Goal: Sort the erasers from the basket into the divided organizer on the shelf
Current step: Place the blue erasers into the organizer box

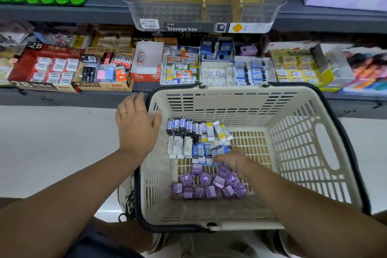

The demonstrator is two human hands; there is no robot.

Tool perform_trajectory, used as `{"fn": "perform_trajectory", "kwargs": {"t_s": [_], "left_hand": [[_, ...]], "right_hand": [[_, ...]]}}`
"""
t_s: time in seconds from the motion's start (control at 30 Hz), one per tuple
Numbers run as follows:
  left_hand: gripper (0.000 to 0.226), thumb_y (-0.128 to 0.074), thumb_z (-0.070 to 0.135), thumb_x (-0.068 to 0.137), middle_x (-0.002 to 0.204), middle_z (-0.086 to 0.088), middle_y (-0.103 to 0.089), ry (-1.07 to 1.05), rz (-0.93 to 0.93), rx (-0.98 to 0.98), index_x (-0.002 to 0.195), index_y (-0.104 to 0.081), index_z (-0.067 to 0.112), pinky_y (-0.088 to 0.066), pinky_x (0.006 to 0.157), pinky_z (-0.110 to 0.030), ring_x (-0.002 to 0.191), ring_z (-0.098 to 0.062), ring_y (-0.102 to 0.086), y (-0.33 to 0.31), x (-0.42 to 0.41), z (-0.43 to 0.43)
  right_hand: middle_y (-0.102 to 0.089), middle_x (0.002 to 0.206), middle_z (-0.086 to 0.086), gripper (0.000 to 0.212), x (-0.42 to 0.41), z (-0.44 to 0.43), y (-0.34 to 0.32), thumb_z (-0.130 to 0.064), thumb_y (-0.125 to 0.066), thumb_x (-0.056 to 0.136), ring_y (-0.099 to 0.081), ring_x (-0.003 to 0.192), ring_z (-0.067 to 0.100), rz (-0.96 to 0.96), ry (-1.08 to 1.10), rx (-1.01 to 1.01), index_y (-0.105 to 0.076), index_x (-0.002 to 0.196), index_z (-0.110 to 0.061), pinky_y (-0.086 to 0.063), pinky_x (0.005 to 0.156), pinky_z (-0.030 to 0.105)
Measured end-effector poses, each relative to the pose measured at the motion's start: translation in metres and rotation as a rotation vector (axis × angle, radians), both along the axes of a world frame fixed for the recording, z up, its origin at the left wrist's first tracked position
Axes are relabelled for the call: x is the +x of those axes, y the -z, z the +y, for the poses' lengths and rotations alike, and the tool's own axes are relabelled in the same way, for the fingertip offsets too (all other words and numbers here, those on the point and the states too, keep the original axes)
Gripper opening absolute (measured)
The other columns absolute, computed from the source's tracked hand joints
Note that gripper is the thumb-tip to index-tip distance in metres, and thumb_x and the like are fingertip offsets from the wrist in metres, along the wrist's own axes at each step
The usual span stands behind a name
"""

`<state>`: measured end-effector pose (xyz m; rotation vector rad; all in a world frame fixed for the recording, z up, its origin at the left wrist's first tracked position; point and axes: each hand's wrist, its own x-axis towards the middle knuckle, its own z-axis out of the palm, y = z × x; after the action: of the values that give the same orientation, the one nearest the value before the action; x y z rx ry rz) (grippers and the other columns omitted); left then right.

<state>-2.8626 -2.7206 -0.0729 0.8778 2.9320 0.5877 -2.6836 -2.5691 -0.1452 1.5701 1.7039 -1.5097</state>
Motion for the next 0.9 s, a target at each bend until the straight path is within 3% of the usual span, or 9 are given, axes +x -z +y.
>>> {"fn": "perform_trajectory", "kwargs": {"t_s": [0.07, 0.17, 0.23, 0.33, 0.43, 0.57, 0.73, 0.83, 0.9], "left_hand": [[0.062, -0.055, 0.034, 0.093, 0.147, -0.010, -0.035, 0.136, -0.050, 0.122, 0.145, -0.031, 0.011, -0.020, 0.116, -0.042, 0.137, -0.025, -0.025, -0.018, 0.016, 0.012], [0.082, -0.065, 0.044, 0.085, 0.154, 0.004, -0.025, 0.125, -0.613, 0.343, 0.151, -0.020, 0.024, -0.020, 0.113, -0.035, 0.142, -0.015, -0.021, -0.049, 0.056, 0.039], [0.091, -0.070, 0.047, 0.078, 0.156, 0.003, -0.025, -0.001, -1.125, 0.517, 0.151, -0.019, 0.028, -0.025, 0.112, -0.034, 0.141, -0.017, -0.028, -0.067, 0.073, 0.055], [0.080, -0.073, 0.039, 0.069, 0.134, -0.008, -0.057, -0.034, -1.527, 0.773, 0.140, -0.042, 0.018, -0.050, 0.093, -0.040, 0.113, -0.019, -0.060, -0.092, 0.066, 0.071], [0.053, -0.066, 0.025, 0.073, 0.109, -0.011, -0.070, 0.011, -1.638, 0.958, 0.121, -0.056, 0.008, -0.058, 0.077, -0.042, 0.091, -0.021, -0.070, -0.121, 0.052, 0.079], [0.045, -0.063, 0.022, 0.075, 0.108, -0.010, -0.071, 0.090, -1.672, 1.065, 0.118, -0.061, 0.010, -0.059, 0.069, -0.039, 0.094, -0.017, -0.070, -0.149, 0.044, 0.085], [0.044, -0.061, 0.020, 0.076, 0.110, -0.019, -0.069, 0.152, -1.754, 1.118, 0.118, -0.059, 0.004, -0.060, 0.072, -0.038, 0.093, -0.025, -0.070, -0.181, 0.032, 0.091], [0.042, -0.060, 0.024, 0.078, 0.110, -0.018, -0.069, 0.176, -1.745, 1.112, 0.114, -0.061, 0.003, -0.059, 0.078, -0.042, 0.093, -0.025, -0.070, -0.195, 0.028, 0.095], [0.034, -0.056, 0.026, 0.086, 0.105, -0.016, -0.071, 0.154, -1.710, 1.130, 0.112, -0.061, 0.004, -0.057, 0.081, -0.042, 0.092, -0.023, -0.070, -0.200, 0.026, 0.099]], "right_hand": [[-0.060, 0.093, 0.015, 0.083, -0.002, -0.002, -0.020, -0.022, -0.078, 0.077, -0.061, 0.085, 0.025, 0.084, -0.007, 0.008, -0.033, 0.141, 0.005, -0.050, 0.072, 0.026], [-0.064, 0.100, 0.009, 0.062, -0.012, -0.003, -0.062, -0.020, -0.082, 0.071, -0.063, 0.095, 0.024, 0.310, -0.016, 0.052, -0.054, 0.122, -0.001, -0.050, 0.088, 0.030], [-0.068, 0.081, -0.001, 0.027, -0.020, -0.004, -0.097, -0.011, -0.078, 0.072, -0.064, 0.072, 0.009, 0.472, -0.013, 0.093, -0.063, 0.094, -0.013, -0.056, 0.077, 0.028], [-0.063, 0.072, -0.008, 0.026, -0.032, -0.003, -0.148, -0.004, -0.073, 0.076, -0.057, 0.060, 0.001, 0.711, -0.015, 0.214, -0.057, 0.085, -0.023, -0.046, 0.056, 0.015], [-0.055, 0.080, -0.005, 0.034, -0.042, 0.003, -0.187, -0.005, -0.071, 0.081, -0.053, 0.066, 0.000, 0.877, 0.008, 0.327, -0.047, 0.099, -0.019, -0.044, 0.059, 0.010], [-0.062, 0.105, 0.013, 0.035, -0.050, 0.013, -0.222, -0.010, -0.063, 0.088, -0.060, 0.090, 0.013, 0.972, -0.148, 0.382, -0.044, 0.118, -0.016, -0.049, 0.086, 0.031], [-0.041, 0.134, -0.003, 0.050, -0.057, 0.035, -0.242, -0.040, -0.057, 0.091, -0.034, 0.131, 0.012, 0.870, -0.393, 0.684, -0.040, 0.136, -0.027, -0.027, 0.113, 0.035], [-0.045, 0.133, -0.004, 0.052, -0.063, 0.043, -0.254, -0.055, -0.041, 0.089, -0.036, 0.130, 0.007, 0.916, -0.387, 0.694, -0.050, 0.131, -0.026, -0.025, 0.111, 0.025], [-0.057, 0.121, -0.003, 0.033, -0.069, 0.042, -0.261, -0.050, -0.040, 0.095, -0.049, 0.116, 0.003, 1.037, -0.250, 0.622, -0.060, 0.113, -0.030, -0.034, 0.101, 0.018]]}}
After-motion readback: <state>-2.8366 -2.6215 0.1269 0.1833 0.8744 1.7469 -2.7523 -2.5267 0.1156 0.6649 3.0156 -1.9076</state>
